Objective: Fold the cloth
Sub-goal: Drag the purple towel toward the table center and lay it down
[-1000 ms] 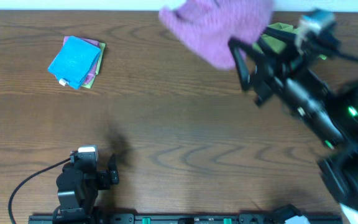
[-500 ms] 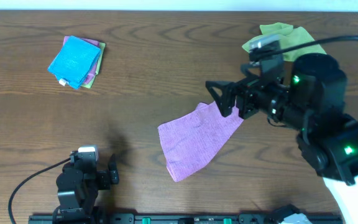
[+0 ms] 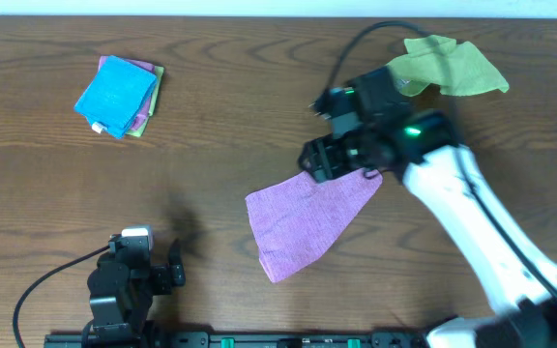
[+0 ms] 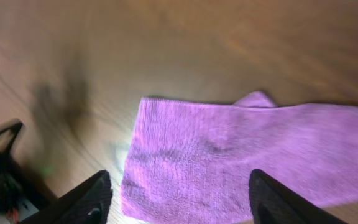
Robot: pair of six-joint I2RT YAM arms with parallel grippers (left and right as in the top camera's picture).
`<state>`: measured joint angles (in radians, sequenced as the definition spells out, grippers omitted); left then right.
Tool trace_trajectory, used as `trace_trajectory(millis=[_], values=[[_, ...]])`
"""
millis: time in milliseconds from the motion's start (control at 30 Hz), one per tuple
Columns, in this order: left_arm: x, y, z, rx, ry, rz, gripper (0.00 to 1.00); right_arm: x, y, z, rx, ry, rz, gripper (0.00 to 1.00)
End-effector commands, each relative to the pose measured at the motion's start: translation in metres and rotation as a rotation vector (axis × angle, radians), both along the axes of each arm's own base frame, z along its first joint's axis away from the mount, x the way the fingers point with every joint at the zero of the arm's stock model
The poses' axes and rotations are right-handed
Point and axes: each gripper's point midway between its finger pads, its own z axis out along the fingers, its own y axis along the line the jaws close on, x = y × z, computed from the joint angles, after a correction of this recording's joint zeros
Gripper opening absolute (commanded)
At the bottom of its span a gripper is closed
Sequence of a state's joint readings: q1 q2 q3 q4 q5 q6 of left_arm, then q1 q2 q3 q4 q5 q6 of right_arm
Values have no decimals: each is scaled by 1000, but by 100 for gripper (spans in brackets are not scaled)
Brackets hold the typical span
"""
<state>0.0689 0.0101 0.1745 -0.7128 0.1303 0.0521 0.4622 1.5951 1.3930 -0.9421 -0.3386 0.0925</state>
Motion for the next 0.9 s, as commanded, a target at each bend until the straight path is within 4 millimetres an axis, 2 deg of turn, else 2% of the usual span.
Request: trace_trajectory(millis=[0, 133, 367, 600, 867], values=[[-3, 1, -7, -3, 21, 7, 95, -20, 33, -27, -12, 46, 167, 69], [-3, 1, -7, -3, 21, 7, 95, -33, 60, -65, -93, 67, 276, 68], [-3, 1, -7, -3, 21, 7, 95, -54, 78, -113, -233, 100, 360, 64], [-3, 1, -7, -3, 21, 7, 96, -61, 87, -140, -324, 77, 399, 58], [-3, 1, -7, -3, 21, 7, 95, -56, 98, -163, -359, 41, 413, 49]])
